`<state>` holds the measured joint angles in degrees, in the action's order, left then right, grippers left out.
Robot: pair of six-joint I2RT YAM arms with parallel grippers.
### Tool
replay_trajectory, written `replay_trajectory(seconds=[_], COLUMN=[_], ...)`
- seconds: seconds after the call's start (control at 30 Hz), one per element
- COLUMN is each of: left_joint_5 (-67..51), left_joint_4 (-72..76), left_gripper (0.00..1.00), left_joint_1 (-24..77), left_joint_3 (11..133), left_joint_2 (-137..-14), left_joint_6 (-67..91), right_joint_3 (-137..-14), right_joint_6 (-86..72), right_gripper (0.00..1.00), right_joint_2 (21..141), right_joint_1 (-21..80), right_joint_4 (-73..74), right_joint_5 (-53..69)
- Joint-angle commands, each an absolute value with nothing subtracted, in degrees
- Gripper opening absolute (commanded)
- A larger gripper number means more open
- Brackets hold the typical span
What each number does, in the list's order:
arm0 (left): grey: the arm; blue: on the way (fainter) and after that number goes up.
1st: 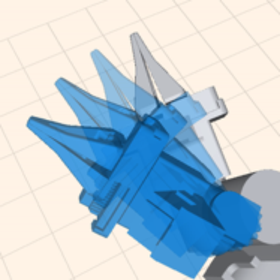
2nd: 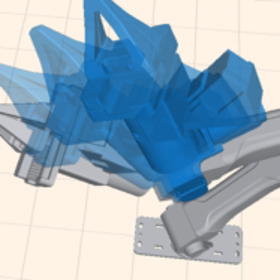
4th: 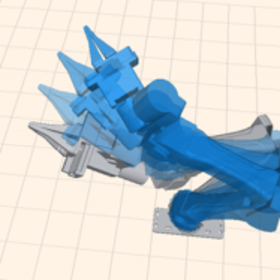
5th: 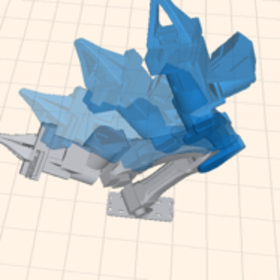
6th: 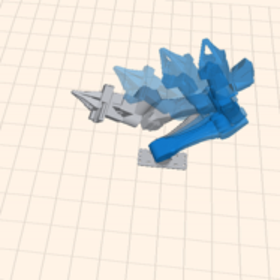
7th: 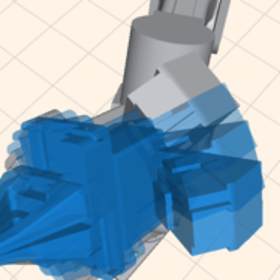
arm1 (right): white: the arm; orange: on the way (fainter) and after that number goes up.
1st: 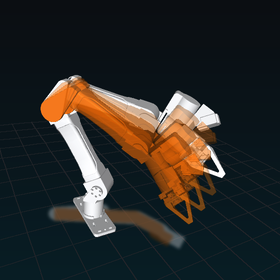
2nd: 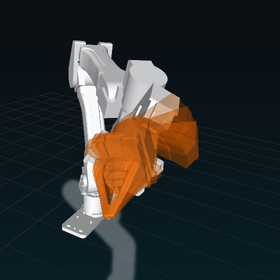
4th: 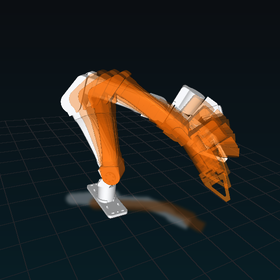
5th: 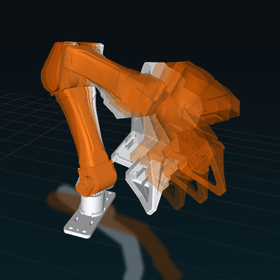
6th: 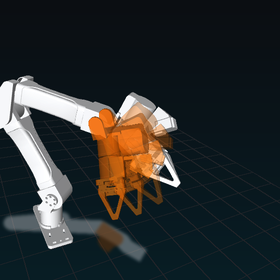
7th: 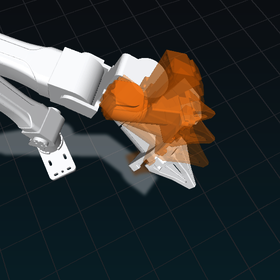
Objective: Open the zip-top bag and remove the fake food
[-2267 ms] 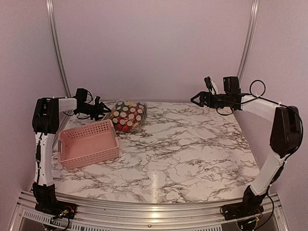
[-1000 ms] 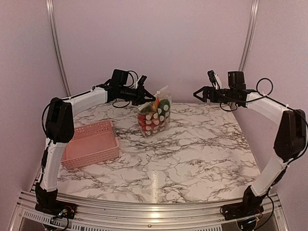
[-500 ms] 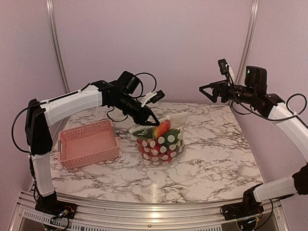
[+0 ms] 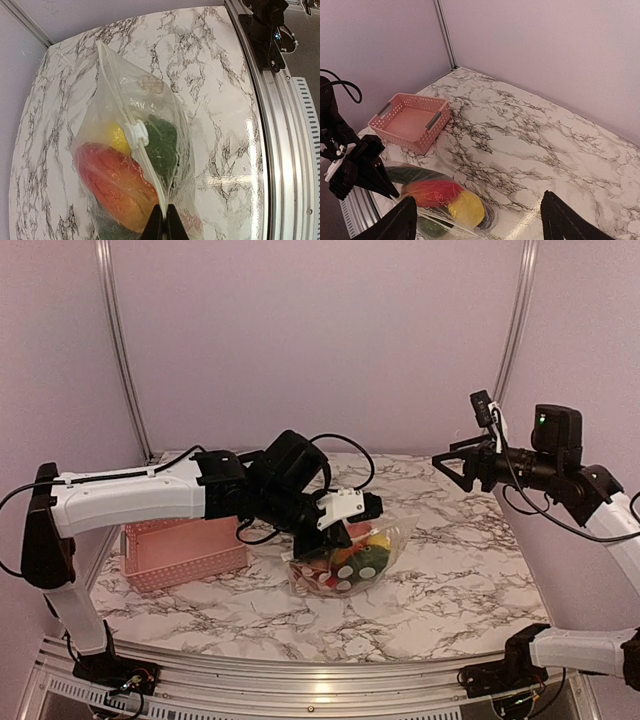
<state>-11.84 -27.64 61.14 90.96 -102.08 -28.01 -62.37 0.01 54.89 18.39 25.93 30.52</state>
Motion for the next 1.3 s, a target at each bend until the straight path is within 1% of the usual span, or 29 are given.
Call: replay_trajectory(seconds=[0.0,0.07,0.13,0.23,0.4,0.5,0.57,0.73,0.93,1.1,1.2,1.27], left_joint_5=[0.26,5.51,7.40,7.50,7.61,6.18,5.47,7.26,7.30,7.00,6.78,6.95], left_joint_4=[-19.03,-18.36,-17.98,-15.42,-10.96,-8.23,-5.48,-5.99,-5.10,-3.53,-3.59,-3.09], left_gripper=[0.00,0.00,0.00,0.00,0.00,0.00,0.00,0.00,0.00,0.00,0.00,0.00], left_joint_1=[67.10,70.35,71.76,71.84,71.89,71.87,71.86,71.81,71.98,71.98,71.98,71.98], left_joint_3=[84.51,82.54,81.40,78.46,72.76,69.59,66.95,65.33,64.72,63.51,62.98,62.19], left_joint_2=[-97.97,-97.82,-97.26,-93.99,-89.25,-87.19,-85.78,-84.59,-83.60,-82.51,-81.77,-81.41], left_joint_6=[-30.61,-31.27,-30.58,-30.18,-32.03,-32.29,-33.51,-36.46,-37.08,-37.87,-38.04,-38.21], right_joint_3=[-62.40,-61.77,-60.16,-58.34,-54.50,-53.01,-52.81,-52.83,-50.94,-51.67,-52.26,-52.44], right_joint_6=[5.12,7.76,9.10,10.77,12.74,14.43,15.72,17.11,17.70,19.15,19.73,20.92], right_gripper=[0.82,0.82,0.80,0.76,0.67,0.64,0.63,0.63,0.59,0.52,0.45,0.43], right_joint_2=[52.36,51.38,50.14,48.66,47.01,46.98,47.05,49.59,51.89,54.43,56.16,57.35], right_joint_1=[21.05,23.59,25.28,27.32,28.20,30.05,31.49,36.17,46.51,48.00,48.01,48.05], right_joint_4=[32.30,33.73,34.33,35.66,36.33,37.32,37.45,37.37,35.84,34.64,33.49,33.38], right_joint_5=[31.94,29.94,29.42,29.85,31.92,31.27,29.95,30.38,26.44,24.52,24.10,22.88])
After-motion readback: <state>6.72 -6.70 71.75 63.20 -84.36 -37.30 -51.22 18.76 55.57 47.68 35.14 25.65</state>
